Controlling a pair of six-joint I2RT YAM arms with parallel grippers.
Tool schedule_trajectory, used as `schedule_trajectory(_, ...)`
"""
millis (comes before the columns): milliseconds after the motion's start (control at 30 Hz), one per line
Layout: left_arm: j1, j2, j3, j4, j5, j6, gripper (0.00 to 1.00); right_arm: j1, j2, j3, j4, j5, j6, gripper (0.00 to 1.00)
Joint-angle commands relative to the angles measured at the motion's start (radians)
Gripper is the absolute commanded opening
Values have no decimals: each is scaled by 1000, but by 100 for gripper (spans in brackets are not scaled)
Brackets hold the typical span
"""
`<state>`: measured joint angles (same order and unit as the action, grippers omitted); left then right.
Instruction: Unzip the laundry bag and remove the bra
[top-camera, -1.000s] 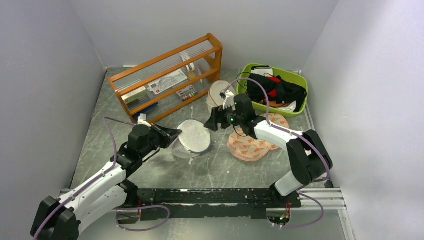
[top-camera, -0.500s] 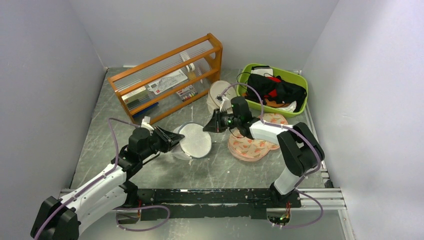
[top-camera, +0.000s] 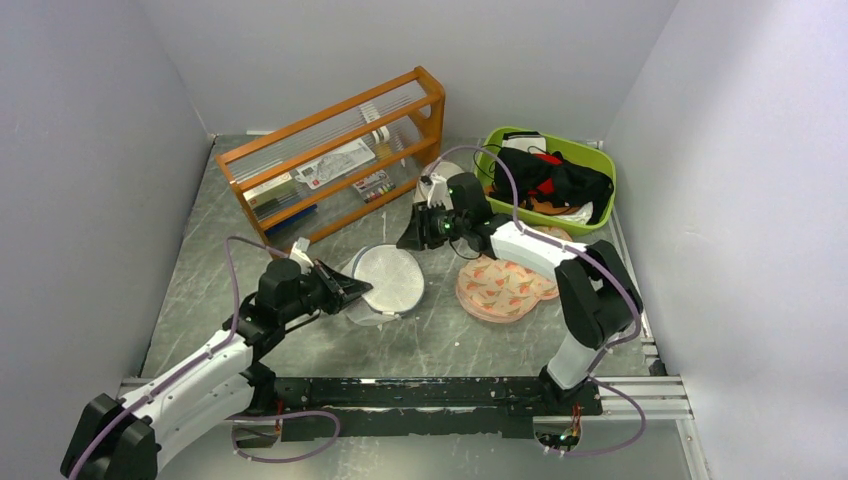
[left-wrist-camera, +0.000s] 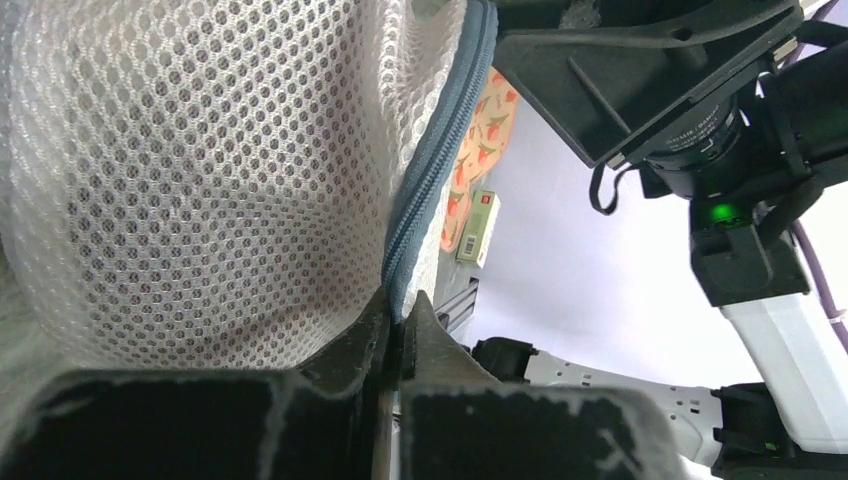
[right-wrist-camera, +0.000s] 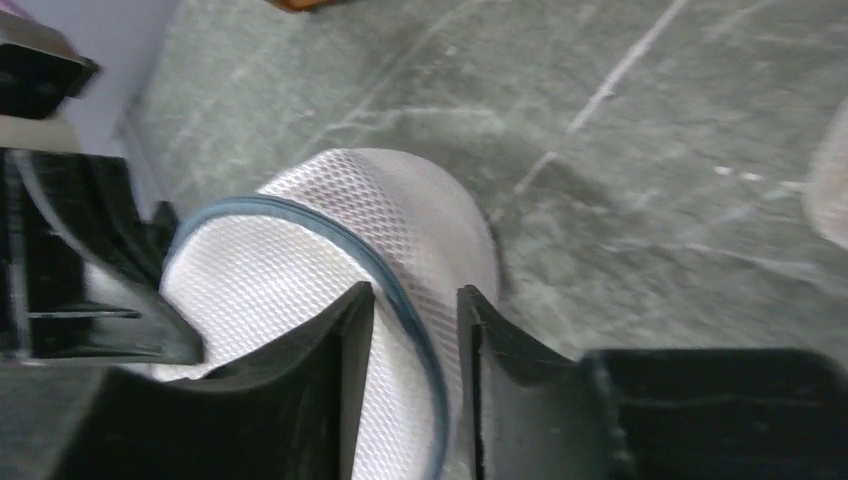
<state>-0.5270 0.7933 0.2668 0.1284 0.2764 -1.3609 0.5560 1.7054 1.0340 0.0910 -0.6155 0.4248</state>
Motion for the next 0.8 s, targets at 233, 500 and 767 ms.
schedule_trajectory(233, 4, -93, -50, 42, 4, -74, 7, 18, -387, -143, -353, 382, -104, 68)
schedule_trajectory(500, 5, -106, -69, 61, -5, -97, 7, 221, -656, -477, -59, 264, 144, 65)
schedule_trajectory(767, 5, -79, -72, 96, 9, -106, 7, 489, -603, -619, 291, 450, 214, 51)
